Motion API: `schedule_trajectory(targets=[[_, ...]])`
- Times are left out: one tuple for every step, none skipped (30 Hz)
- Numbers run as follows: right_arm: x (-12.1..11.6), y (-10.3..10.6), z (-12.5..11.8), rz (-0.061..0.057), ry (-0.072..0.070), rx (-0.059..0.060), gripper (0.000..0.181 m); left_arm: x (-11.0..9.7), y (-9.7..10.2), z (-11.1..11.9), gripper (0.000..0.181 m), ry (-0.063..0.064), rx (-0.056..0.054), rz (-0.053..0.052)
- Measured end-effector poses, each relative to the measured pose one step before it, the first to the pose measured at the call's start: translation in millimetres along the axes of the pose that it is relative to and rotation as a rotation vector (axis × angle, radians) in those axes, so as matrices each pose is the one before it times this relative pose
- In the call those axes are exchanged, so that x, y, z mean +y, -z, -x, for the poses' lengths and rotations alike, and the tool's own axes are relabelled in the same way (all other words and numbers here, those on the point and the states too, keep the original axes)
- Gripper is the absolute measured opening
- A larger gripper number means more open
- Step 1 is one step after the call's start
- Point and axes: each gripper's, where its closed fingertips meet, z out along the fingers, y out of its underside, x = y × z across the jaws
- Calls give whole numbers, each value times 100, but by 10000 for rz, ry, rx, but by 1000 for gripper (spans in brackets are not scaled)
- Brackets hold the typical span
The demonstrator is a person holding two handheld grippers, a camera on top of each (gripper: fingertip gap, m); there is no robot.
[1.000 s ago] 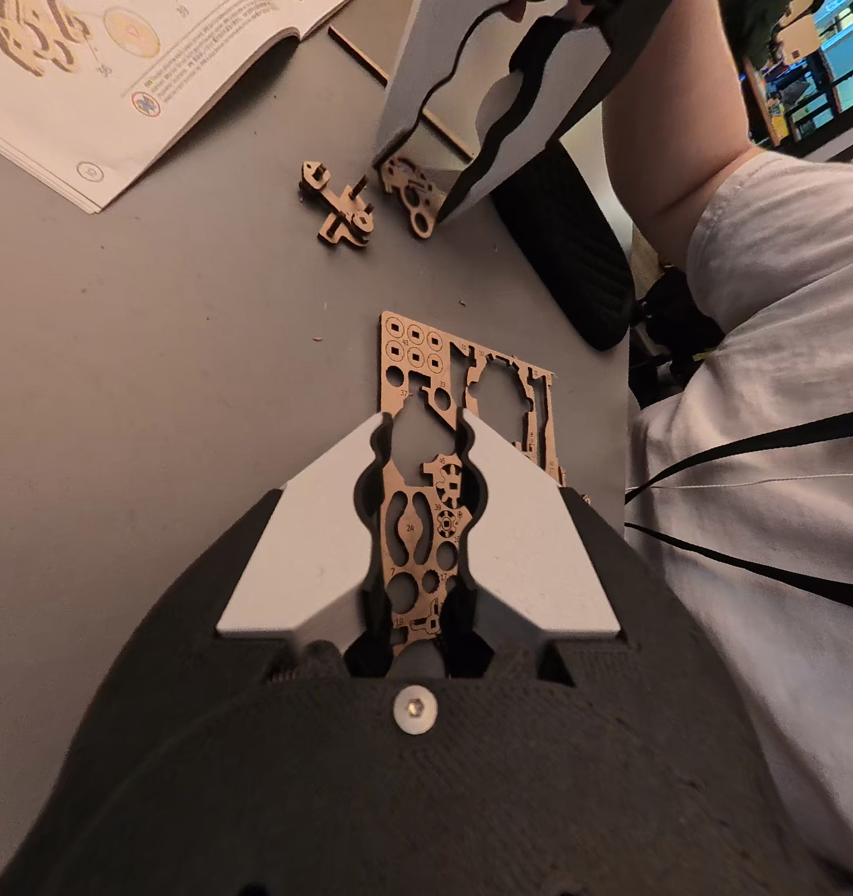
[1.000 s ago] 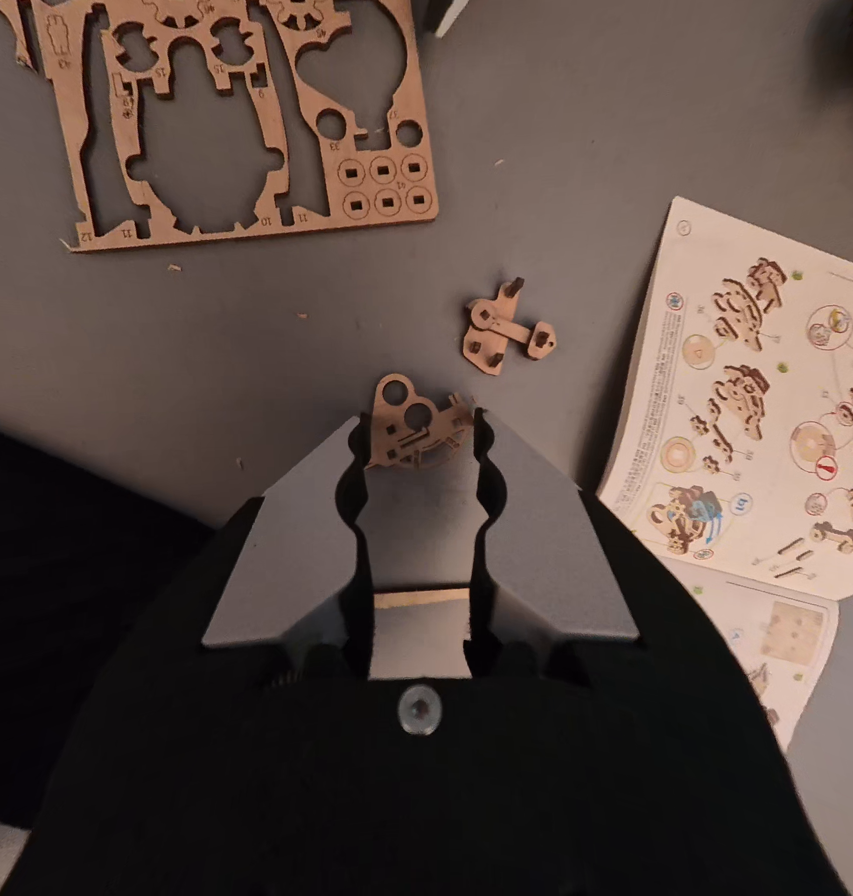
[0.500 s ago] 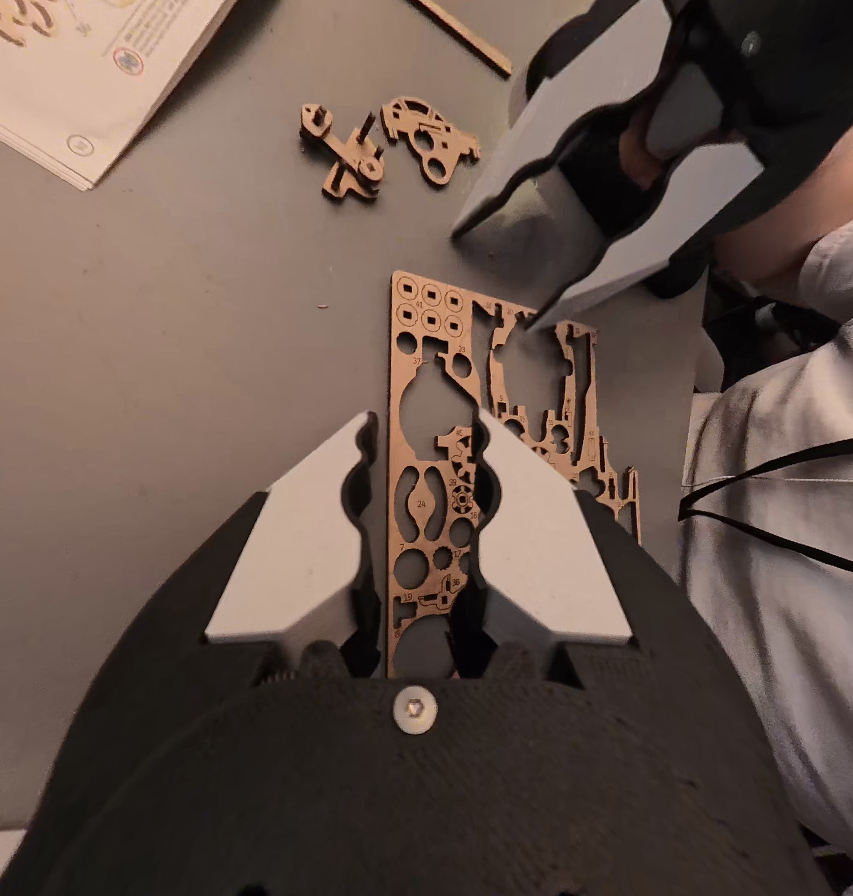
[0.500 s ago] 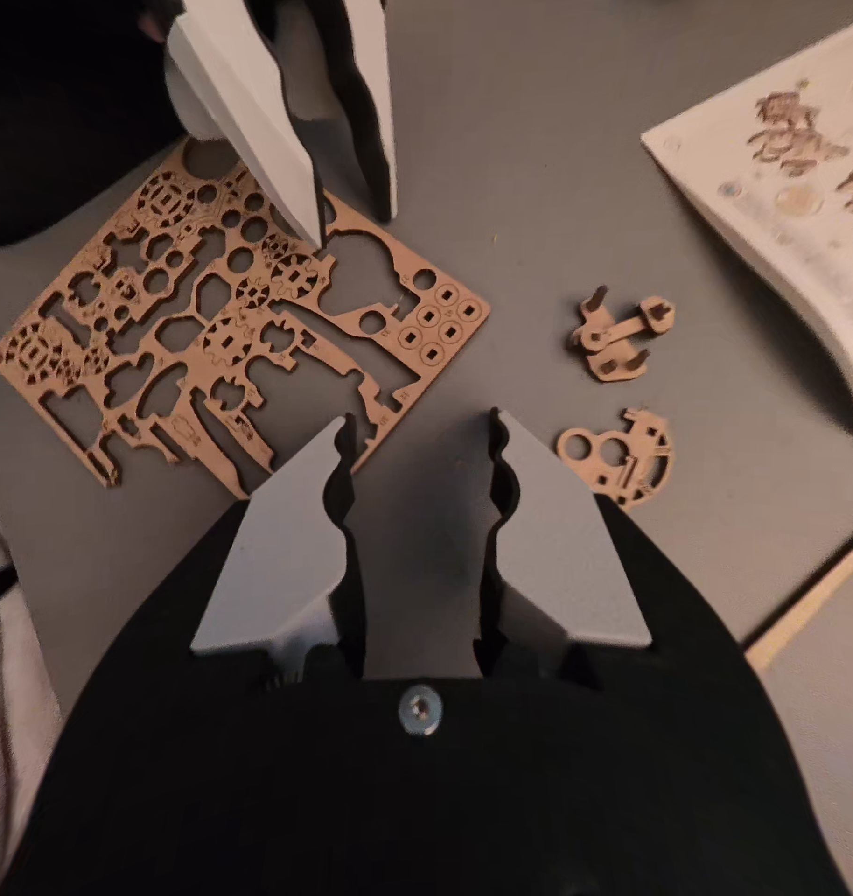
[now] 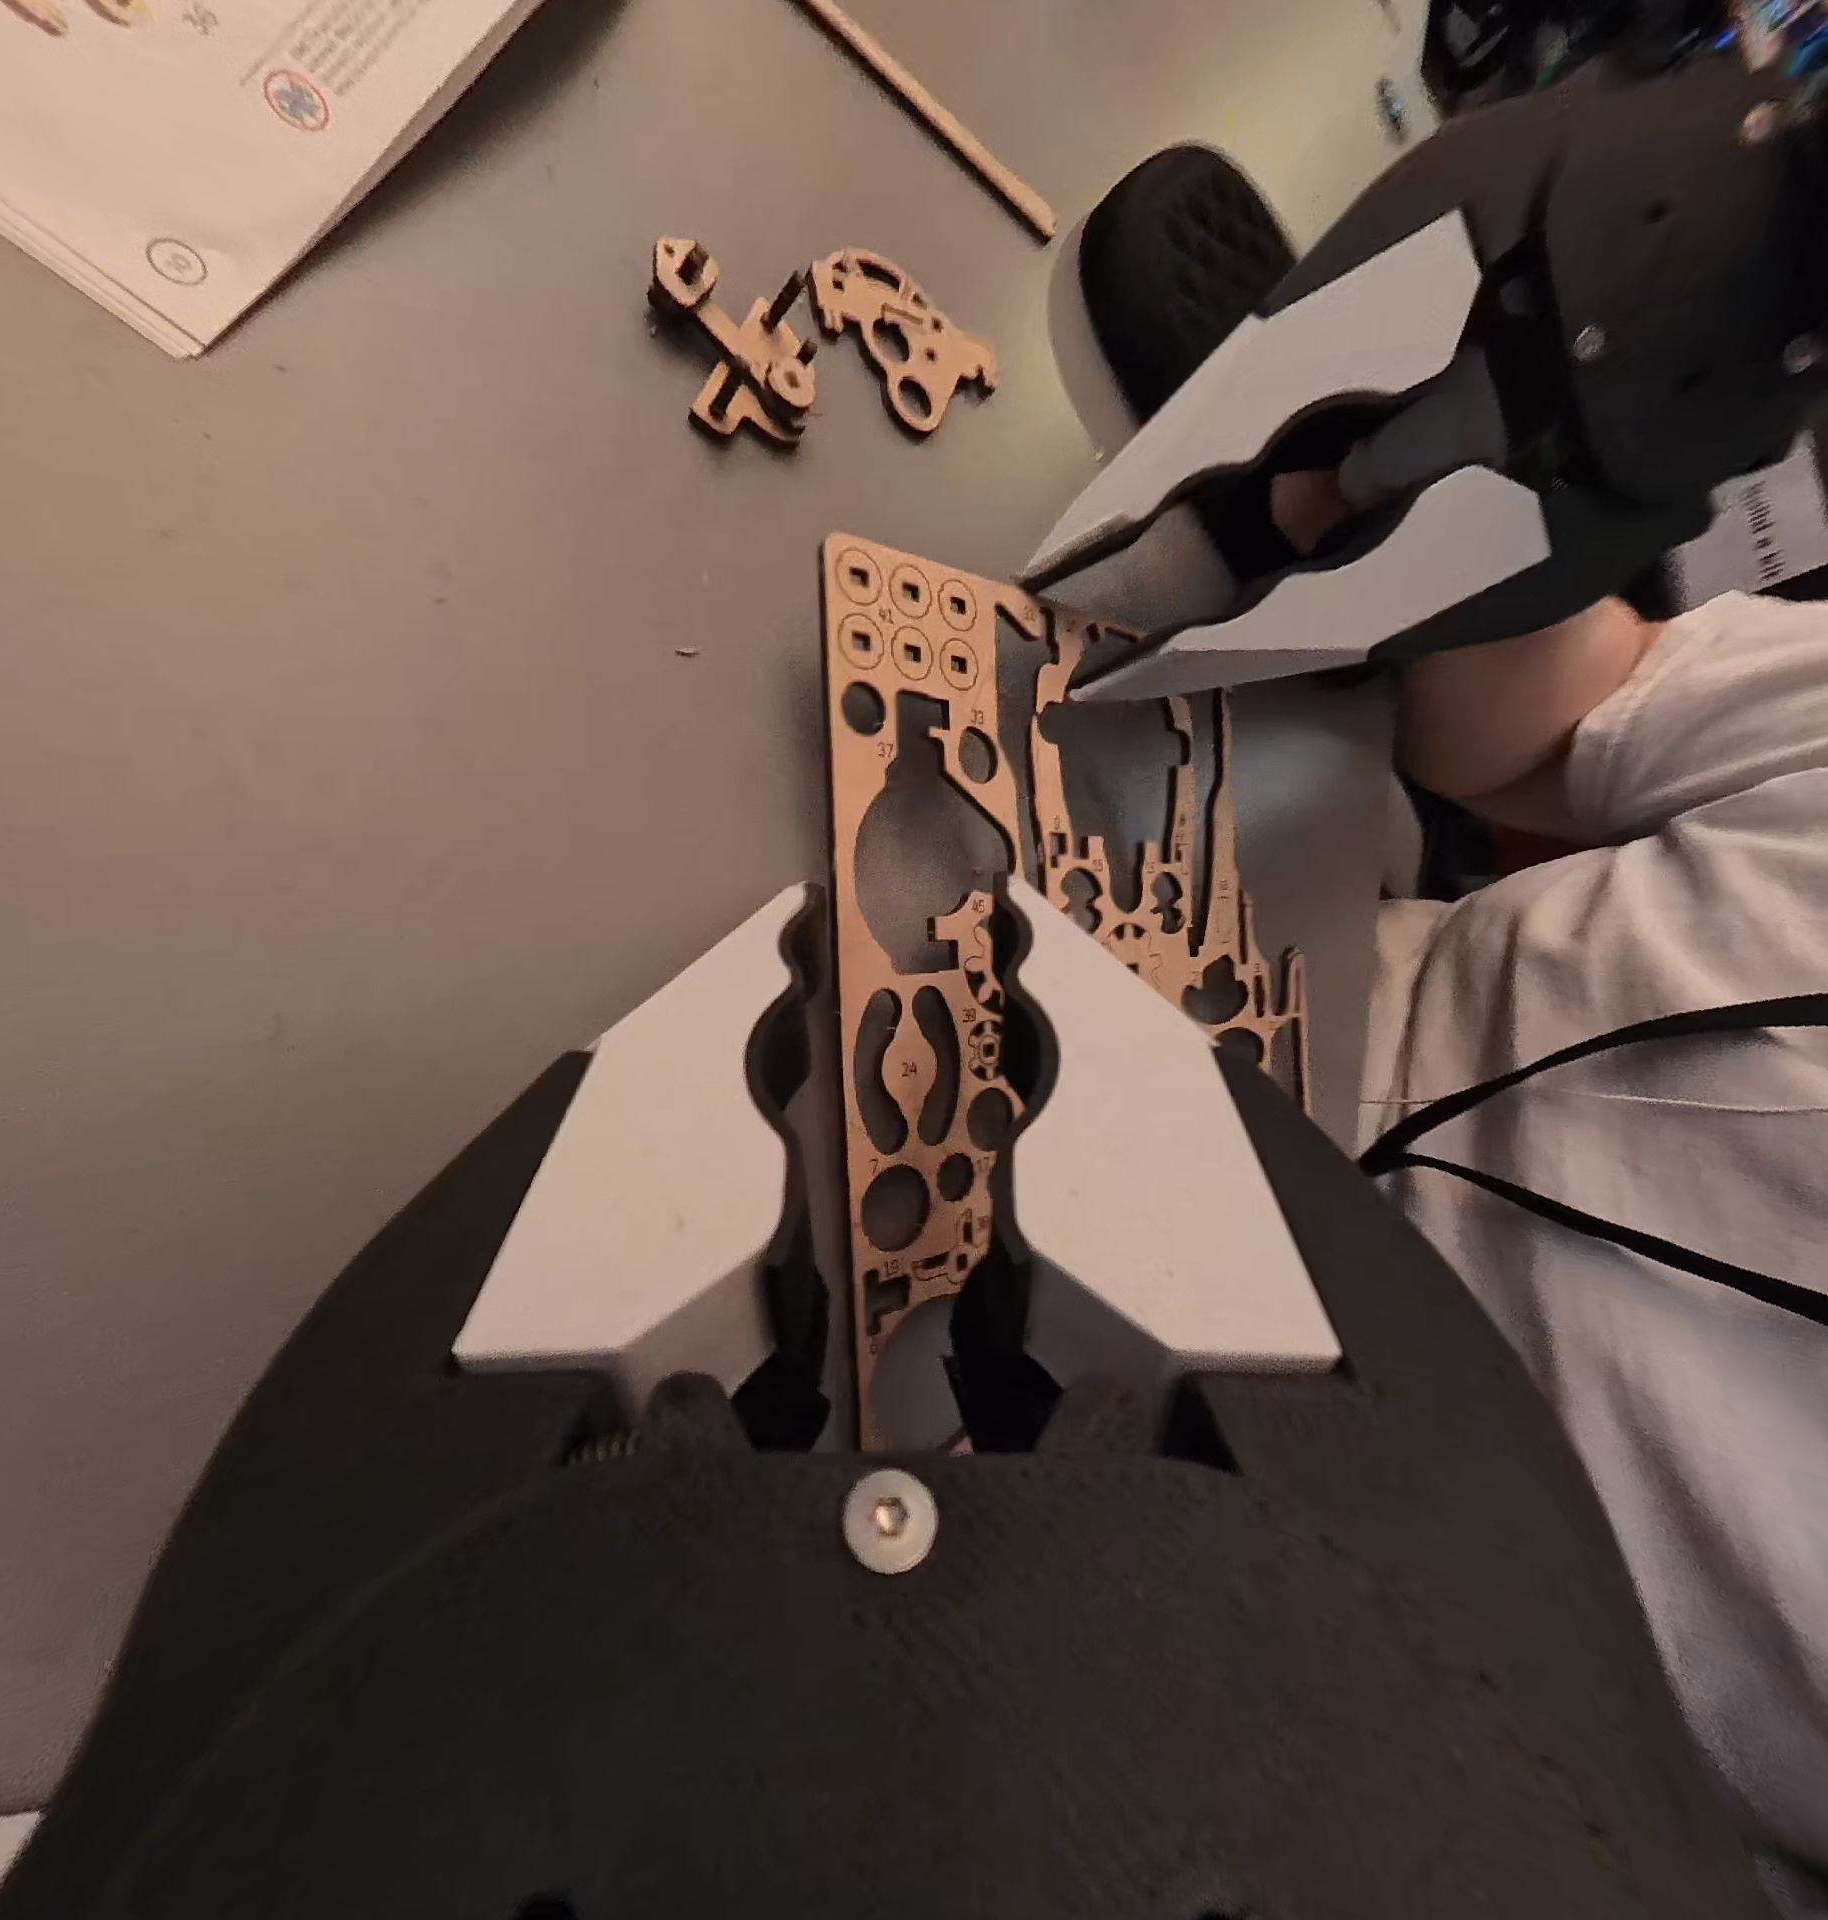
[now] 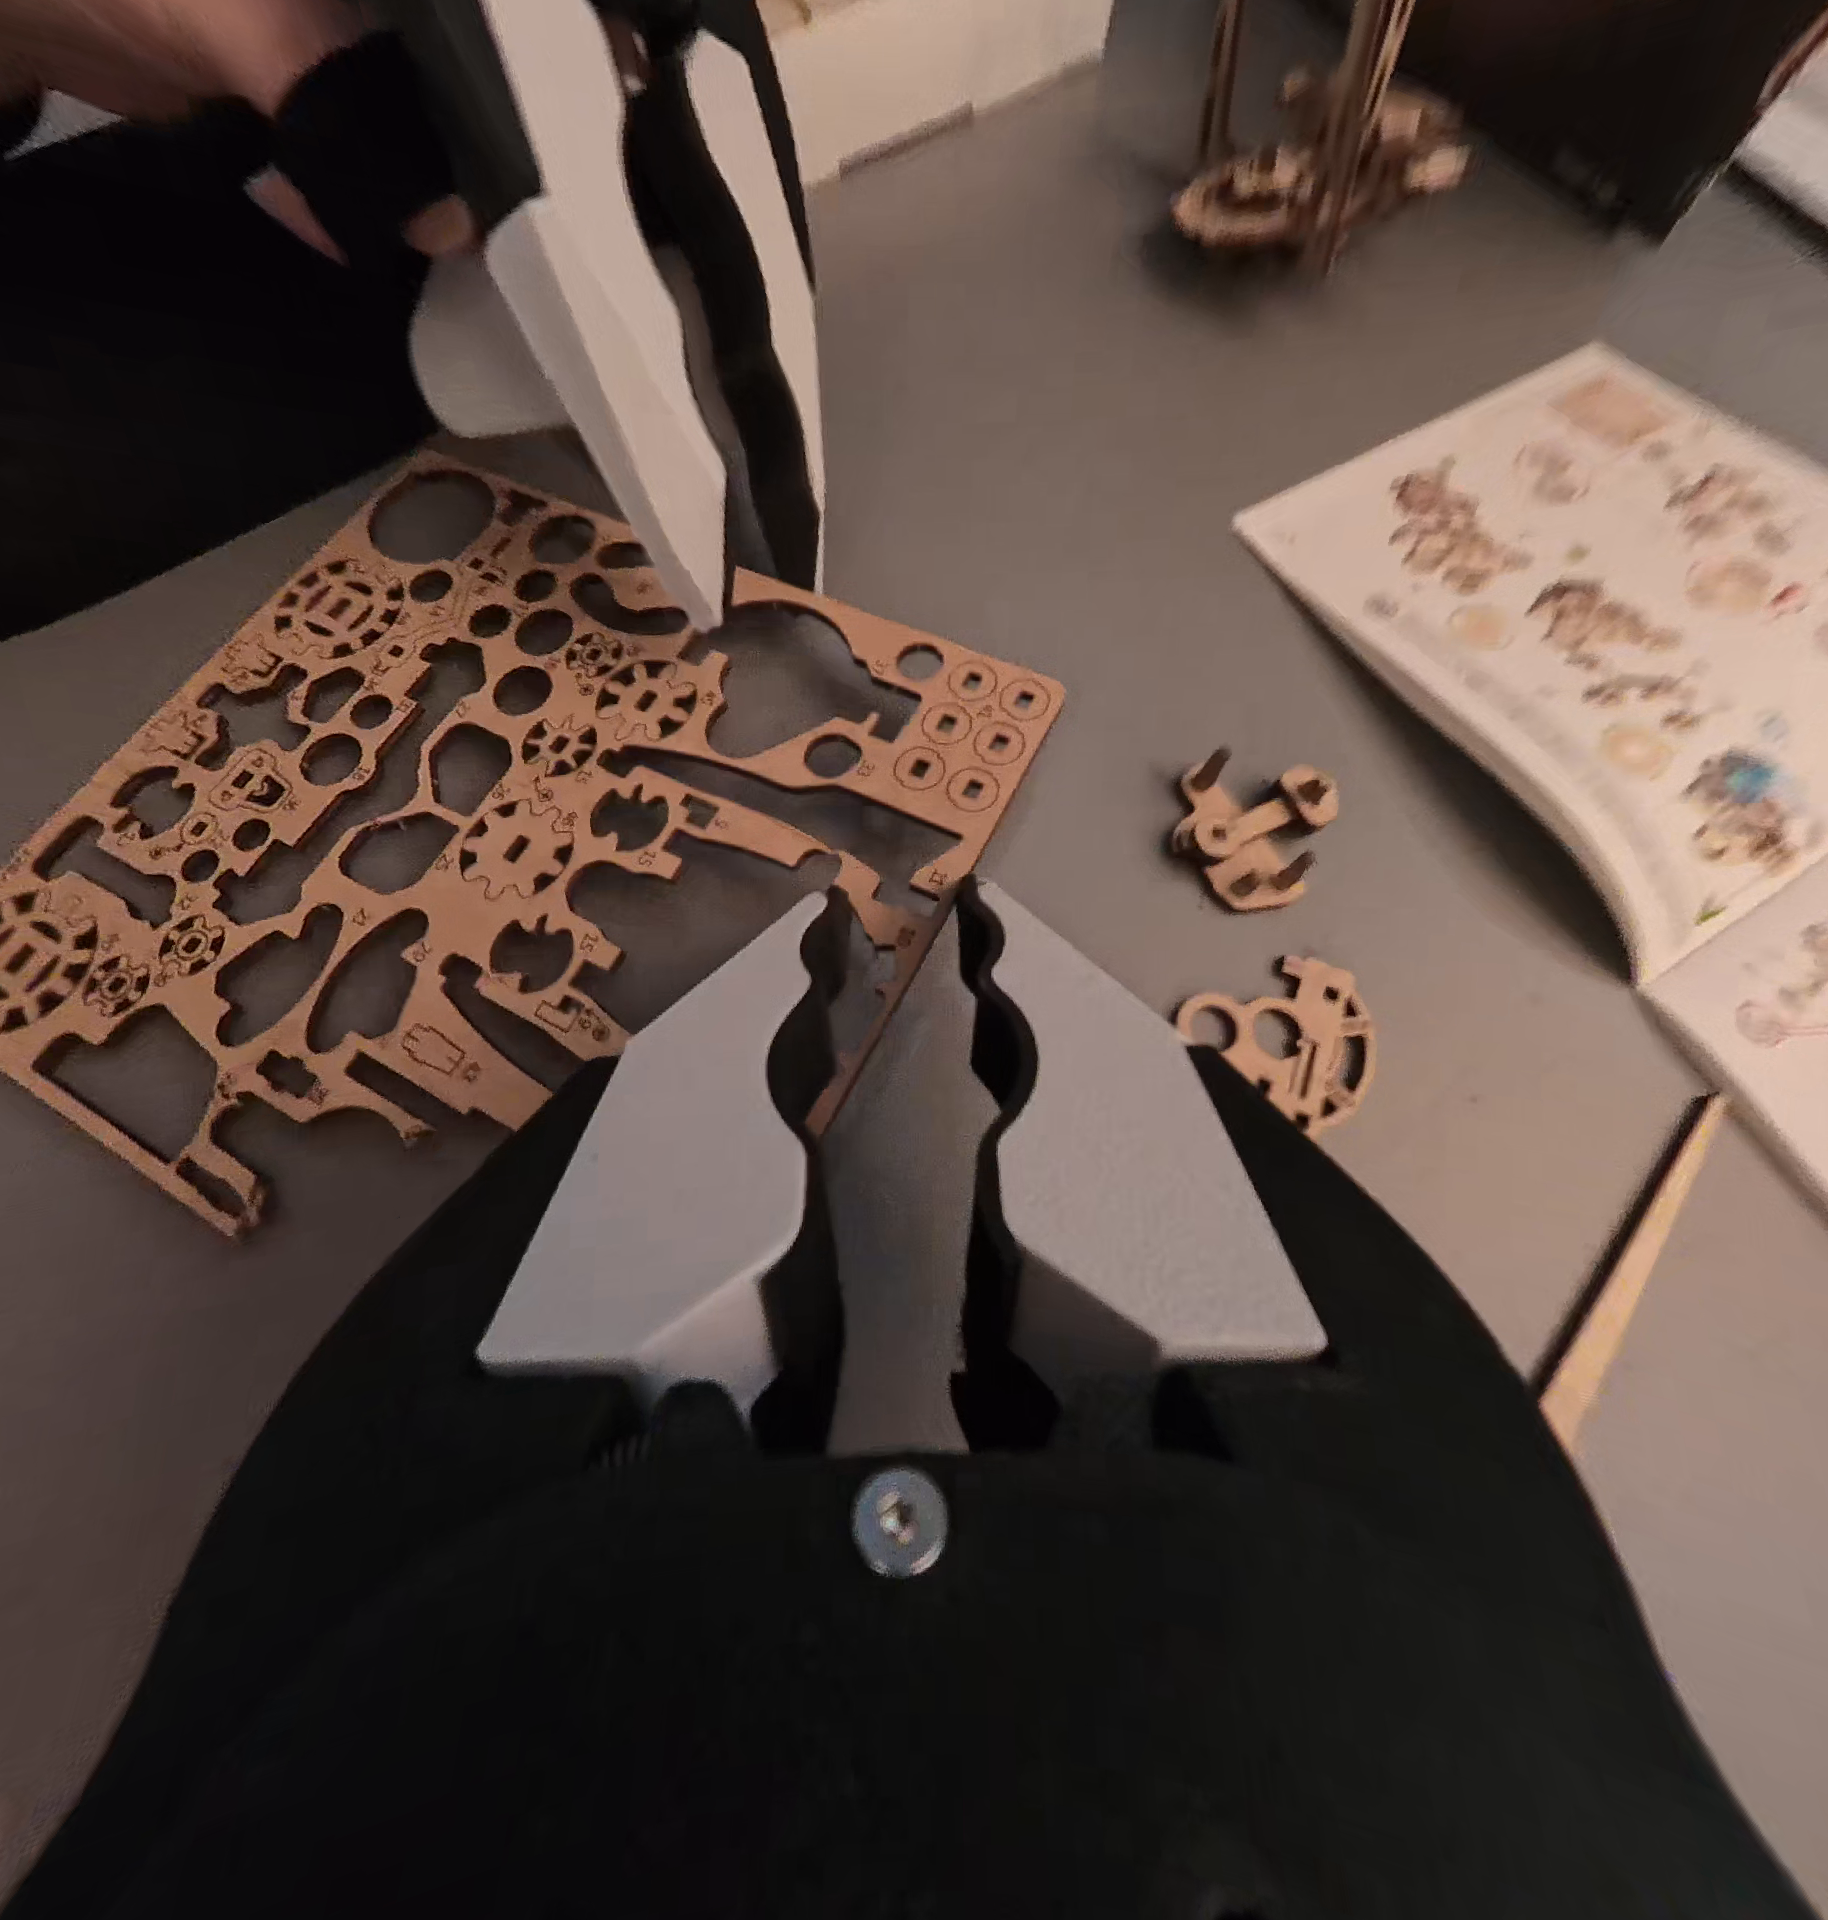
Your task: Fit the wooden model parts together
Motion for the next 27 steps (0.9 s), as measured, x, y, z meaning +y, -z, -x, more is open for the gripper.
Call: schedule_trajectory(targets=[[-306,277,-135,-175,265,176,19,-231,267,-255,32,190,340,-173],[-302,241,-58,-160,311,117,19,-227,260,-373,35,260,459,-186],[-248,181,136,-152,437,1,19,-126,227,-436,39,304,520,-131],[-127,137,-13,-58,242,58,19,-28,185,-222,38,259,387,-67],[-178,107,59,-98,136,-18,19,5,135,-36,36,164,237,-46],[-148,95,33,-111,140,-16,19,86,75,66,31,101,129,21],[-92,86,-47,-81,124,12,19,41,33,-55,29,76,148,7],[-165,112,22,-147,201,-37,19,-40,22,-196,30,83,203,-37],[-178,137,22,-155,219,-6,19,-54,36,-207,30,62,190,-50],[-159,158,7,-105,210,9,19,-14,48,-86,29,36,95,-18],[-215,180,71,-151,320,1,19,-25,53,62,29,11,-20,-19],[-199,163,-23,-134,317,69,19,-83,38,9,29,-21,-2,-52],[-125,141,-113,-74,185,100,19,-21,3,-192,29,-23,117,-14],[-121,97,11,-70,146,2,19,5,-26,-216,29,-3,148,9],[-11,63,-78,0,44,31,19,-43,-26,-192,29,35,151,-36],[-13,59,-107,-6,12,36,19,-73,-26,-233,29,91,208,-61],[-185,98,-11,-122,89,-4,19,-23,-22,-125,28,106,146,-38],[-248,129,-19,-144,114,21,19,104,-45,-45,27,70,83,50],[-267,124,-26,-130,125,23,19,112,-39,118,27,51,-29,64],[-295,119,119,-137,214,-64,18,-17,-16,93,27,17,-43,-12],[-211,78,98,-61,231,-34,19,-49,25,12,28,-12,-30,-28],[-93,55,-89,41,176,82,18,-53,46,-29,31,-37,-33,-29],[-49,15,-71,69,192,72,18,58,19,-197,30,-68,73,30],[50,-33,-112,107,142,58,18,241,-55,-433,29,-32,238,133],[27,-63,-134,65,90,38,18,312,-153,-573,25,11,362,185],[-141,-68,-69,-69,61,-18,18,265,-195,-248,21,12,185,158],[-174,-88,-111,-124,28,-26,18,231,-159,-78,6,-12,84,141]])
